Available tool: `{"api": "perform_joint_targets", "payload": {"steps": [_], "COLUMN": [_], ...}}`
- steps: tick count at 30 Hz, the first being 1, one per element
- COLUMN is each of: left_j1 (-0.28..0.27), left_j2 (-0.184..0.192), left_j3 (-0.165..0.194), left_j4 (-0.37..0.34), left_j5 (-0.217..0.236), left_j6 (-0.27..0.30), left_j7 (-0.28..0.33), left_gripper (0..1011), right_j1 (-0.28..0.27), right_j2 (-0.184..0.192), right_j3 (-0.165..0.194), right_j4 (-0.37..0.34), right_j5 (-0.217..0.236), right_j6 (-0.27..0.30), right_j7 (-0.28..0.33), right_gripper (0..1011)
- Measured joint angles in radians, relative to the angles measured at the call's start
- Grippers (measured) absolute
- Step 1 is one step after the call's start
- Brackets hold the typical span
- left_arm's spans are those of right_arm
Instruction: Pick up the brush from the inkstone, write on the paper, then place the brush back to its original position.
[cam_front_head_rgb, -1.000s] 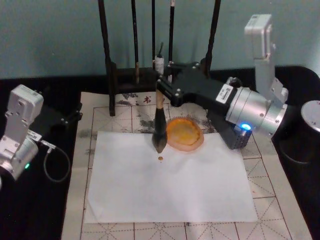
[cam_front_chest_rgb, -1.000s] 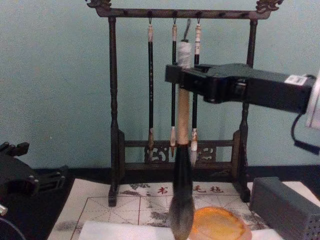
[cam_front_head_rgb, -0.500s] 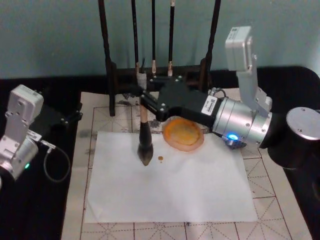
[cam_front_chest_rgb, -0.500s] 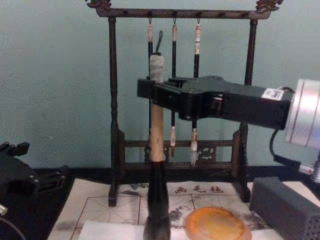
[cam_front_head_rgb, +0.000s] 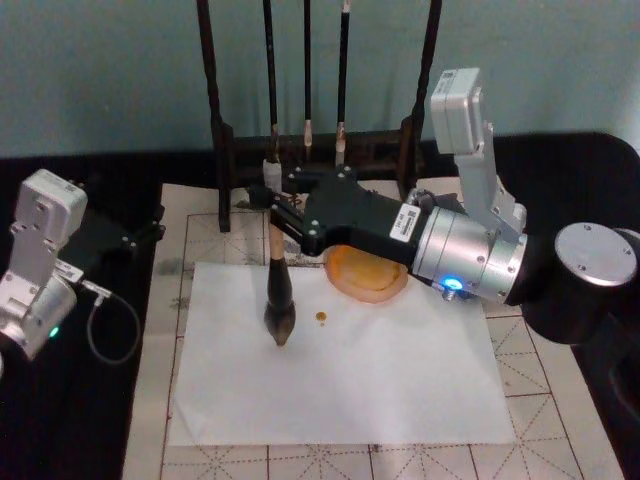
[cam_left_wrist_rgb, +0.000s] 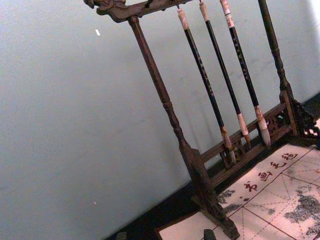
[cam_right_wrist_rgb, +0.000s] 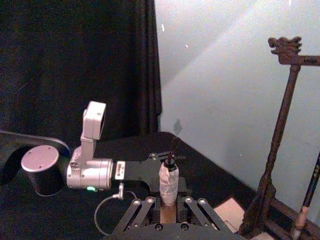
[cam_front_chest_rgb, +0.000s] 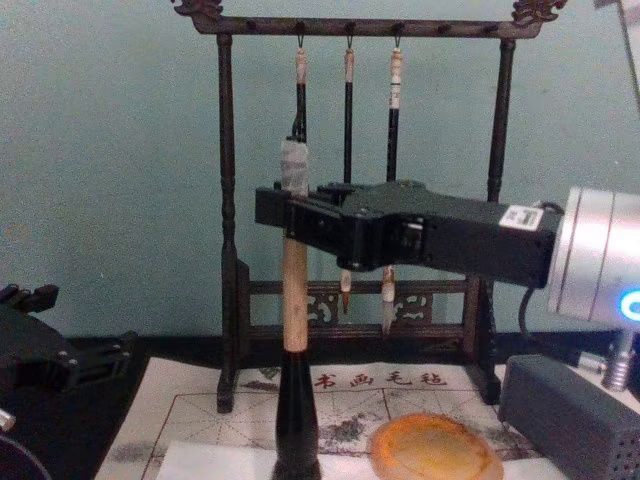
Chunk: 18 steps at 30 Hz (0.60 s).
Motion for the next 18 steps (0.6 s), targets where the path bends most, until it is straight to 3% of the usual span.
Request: {"api": "perform_joint_targets", "payload": {"steps": [18], "left_j1": [0.000], "left_j2": [0.000], "left_j3": [0.000], "left_j4": [0.000], "left_j5": [0.000], "left_j6": [0.000], "left_j7": [0.000], "left_gripper": [1001], "right_j1": [-0.014], "right_j2": [0.011], "right_j3": [0.011], "right_j4": [0.017], "right_j5": [0.004], "right_j6": [0.009], "right_j7": [-0.019], "right_gripper": [207]}}
